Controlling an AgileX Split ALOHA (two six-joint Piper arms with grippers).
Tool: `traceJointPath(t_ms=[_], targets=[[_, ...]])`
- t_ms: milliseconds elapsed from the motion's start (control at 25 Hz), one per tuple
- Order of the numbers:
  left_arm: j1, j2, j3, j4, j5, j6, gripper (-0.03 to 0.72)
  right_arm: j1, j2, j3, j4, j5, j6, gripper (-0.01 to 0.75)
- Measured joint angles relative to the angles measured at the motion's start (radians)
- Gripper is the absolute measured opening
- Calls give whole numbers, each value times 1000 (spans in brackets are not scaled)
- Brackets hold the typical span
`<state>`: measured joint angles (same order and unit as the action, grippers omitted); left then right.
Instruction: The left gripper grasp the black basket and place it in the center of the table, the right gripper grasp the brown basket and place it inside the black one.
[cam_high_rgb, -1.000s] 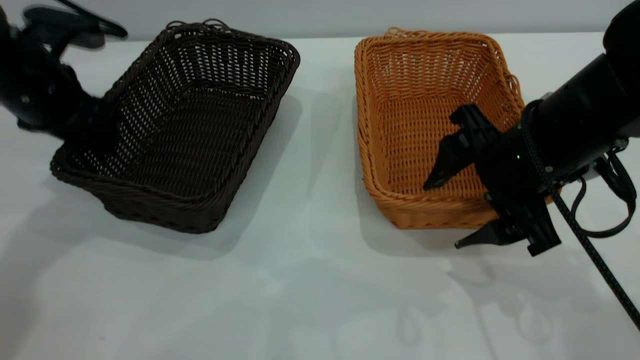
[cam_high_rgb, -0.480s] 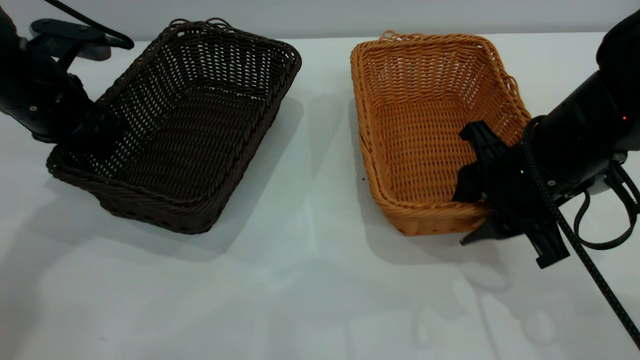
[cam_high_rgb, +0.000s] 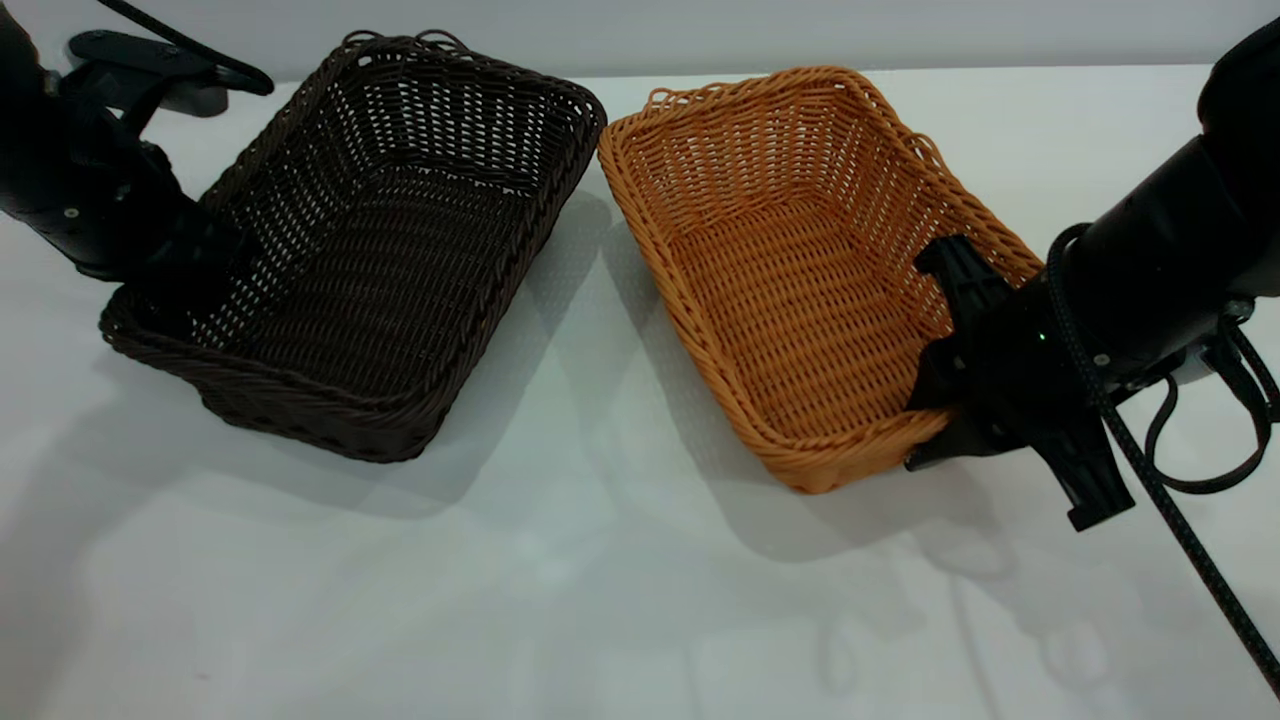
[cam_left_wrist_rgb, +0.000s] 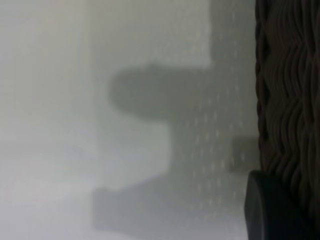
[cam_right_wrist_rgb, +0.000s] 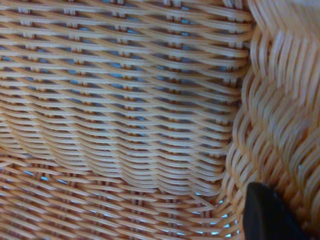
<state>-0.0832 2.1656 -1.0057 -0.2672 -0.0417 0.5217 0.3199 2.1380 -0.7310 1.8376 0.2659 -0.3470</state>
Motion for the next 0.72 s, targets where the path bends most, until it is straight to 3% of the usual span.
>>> traceJointPath(t_ms=[120,400,520,720], targets=[[-1,0,-1,1,0,28,85,-47,-29,1,-11,20,-45,65],[-19,-9,-5,28,3,111,84,-285,-121,-108,-134,166,-161,65],[-53,-10,-11,74,0,147,84,-372,-129,-203,-310,280,-124,65],[-163,11,-121,159,74,235,84,-410,-129,-377,-700,455,82,64]])
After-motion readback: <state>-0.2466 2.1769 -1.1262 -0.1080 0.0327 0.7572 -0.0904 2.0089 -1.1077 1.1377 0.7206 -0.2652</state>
